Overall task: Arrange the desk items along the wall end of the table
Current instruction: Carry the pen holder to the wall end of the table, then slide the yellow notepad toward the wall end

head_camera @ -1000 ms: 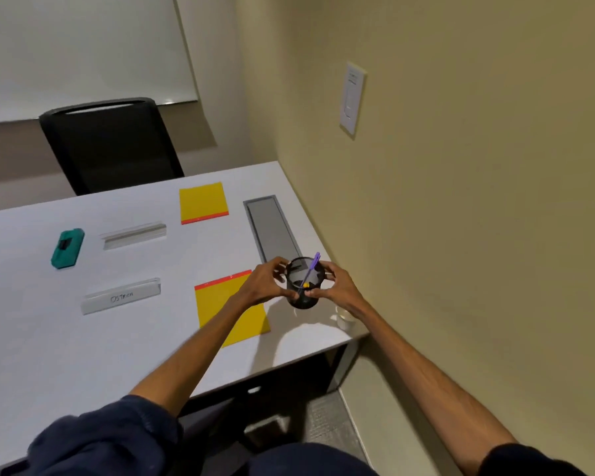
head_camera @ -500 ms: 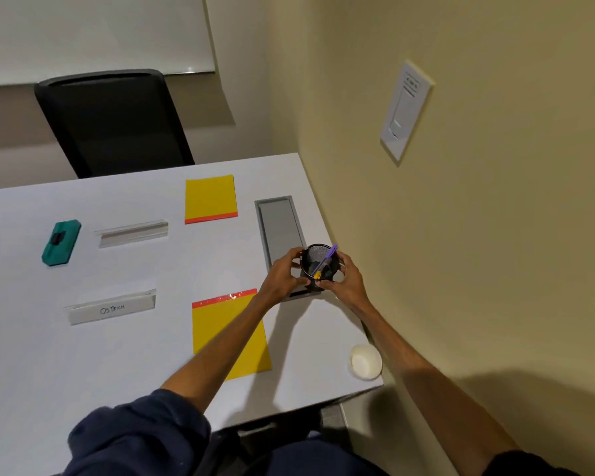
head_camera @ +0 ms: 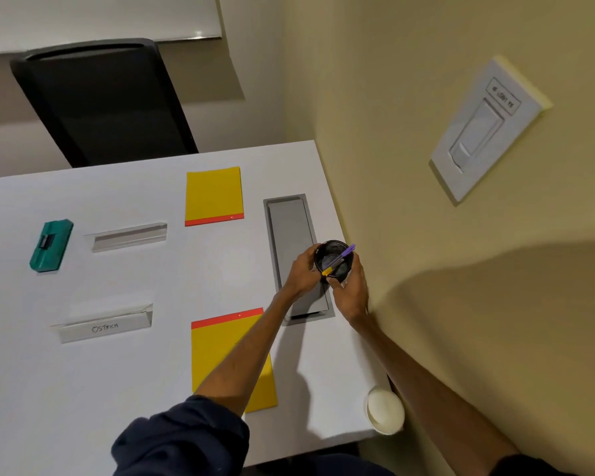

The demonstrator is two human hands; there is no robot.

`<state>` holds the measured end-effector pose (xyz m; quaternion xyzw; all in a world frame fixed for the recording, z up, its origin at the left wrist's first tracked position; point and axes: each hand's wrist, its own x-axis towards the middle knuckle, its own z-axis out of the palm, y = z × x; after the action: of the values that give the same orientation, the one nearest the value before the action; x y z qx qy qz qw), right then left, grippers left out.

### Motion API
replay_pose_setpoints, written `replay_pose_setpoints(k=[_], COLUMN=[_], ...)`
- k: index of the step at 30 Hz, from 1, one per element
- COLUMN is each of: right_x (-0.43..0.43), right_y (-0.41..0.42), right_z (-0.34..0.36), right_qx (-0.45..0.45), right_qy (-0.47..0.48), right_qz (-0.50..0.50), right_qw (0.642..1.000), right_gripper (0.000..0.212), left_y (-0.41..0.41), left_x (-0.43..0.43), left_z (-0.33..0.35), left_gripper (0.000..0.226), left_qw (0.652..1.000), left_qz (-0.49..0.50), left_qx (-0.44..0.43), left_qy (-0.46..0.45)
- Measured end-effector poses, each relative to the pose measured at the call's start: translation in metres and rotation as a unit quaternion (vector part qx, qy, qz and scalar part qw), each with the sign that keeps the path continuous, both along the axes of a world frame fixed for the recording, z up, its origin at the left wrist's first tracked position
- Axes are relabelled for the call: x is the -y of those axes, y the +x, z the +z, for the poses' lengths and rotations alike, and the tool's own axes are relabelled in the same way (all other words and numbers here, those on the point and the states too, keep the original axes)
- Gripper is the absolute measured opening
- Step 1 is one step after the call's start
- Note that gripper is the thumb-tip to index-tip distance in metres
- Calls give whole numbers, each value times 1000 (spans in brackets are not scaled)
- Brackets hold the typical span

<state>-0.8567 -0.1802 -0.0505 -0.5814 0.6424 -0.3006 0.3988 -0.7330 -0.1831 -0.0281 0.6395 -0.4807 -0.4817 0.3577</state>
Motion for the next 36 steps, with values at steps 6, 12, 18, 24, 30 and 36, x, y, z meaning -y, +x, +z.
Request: replay_pose_setpoints(k=[6, 12, 18, 24, 30, 36], right_x=[6, 9, 10, 8, -2, -26], right_y=[7, 9, 8, 7, 16, 44], right_z=[-9, -17, -20, -21, -26, -18], right_qx=[41, 38, 11, -3, 133, 140], right_qy=[-12, -7, 16, 58, 238, 231], right_qz=[-51, -82, -115, -160, -234, -160], right_qw=[998, 996, 993, 985, 933, 949], right_gripper=[77, 75, 67, 46, 31, 26], left_y=[2, -3, -9, -11, -2, 24], left_x=[15, 17, 15, 7, -22, -61], left_z=[-13, -22, -24, -22, -27, -28], left_gripper=[61, 73, 74, 79, 81, 62], left_qw=[1000, 999, 999, 997, 994, 987], left_qz=[-7, -26, -26, -43, 36, 119], left_qx=[-7, -5, -5, -4, 28, 57], left_qy=[16, 39, 44, 61, 101, 91])
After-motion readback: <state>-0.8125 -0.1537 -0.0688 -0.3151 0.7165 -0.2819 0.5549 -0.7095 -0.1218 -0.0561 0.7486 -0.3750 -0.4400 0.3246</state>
